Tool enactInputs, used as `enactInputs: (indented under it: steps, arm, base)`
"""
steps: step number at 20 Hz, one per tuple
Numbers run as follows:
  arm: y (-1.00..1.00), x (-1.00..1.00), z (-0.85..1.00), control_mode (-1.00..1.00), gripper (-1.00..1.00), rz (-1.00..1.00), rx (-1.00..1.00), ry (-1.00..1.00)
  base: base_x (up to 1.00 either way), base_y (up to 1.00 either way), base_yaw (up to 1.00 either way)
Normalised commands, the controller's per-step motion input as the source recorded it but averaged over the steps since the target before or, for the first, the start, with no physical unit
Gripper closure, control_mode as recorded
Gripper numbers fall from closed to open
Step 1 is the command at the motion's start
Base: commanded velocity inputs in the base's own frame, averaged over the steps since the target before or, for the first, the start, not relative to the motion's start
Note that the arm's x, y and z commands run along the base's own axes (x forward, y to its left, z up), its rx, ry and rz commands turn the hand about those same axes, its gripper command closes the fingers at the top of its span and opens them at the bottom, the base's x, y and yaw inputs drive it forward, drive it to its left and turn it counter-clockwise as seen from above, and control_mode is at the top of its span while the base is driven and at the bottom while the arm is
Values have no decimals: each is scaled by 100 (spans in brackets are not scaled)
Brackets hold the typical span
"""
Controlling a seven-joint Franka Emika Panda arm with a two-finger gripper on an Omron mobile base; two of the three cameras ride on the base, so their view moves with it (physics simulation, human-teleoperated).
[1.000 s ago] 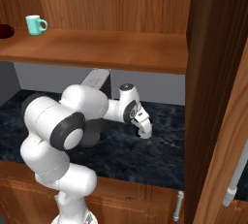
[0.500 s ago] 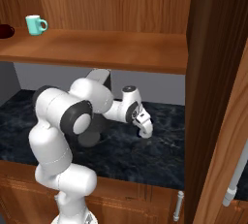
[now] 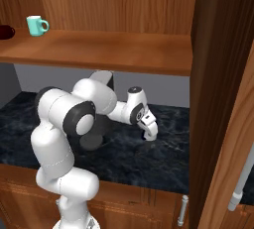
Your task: Pick the mug on the counter and place it in the cabinet with the handle facing the right, like the mugs already inside.
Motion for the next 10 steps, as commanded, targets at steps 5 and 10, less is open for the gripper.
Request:
enactInputs:
  steps: [5,10]
  arm:
    - [0,4,-1,-100,100,0,0,-2]
    - [8,-2,1,-100,100,0,0,0]
  base:
    - [0,0,0]
    - [0,0,0]
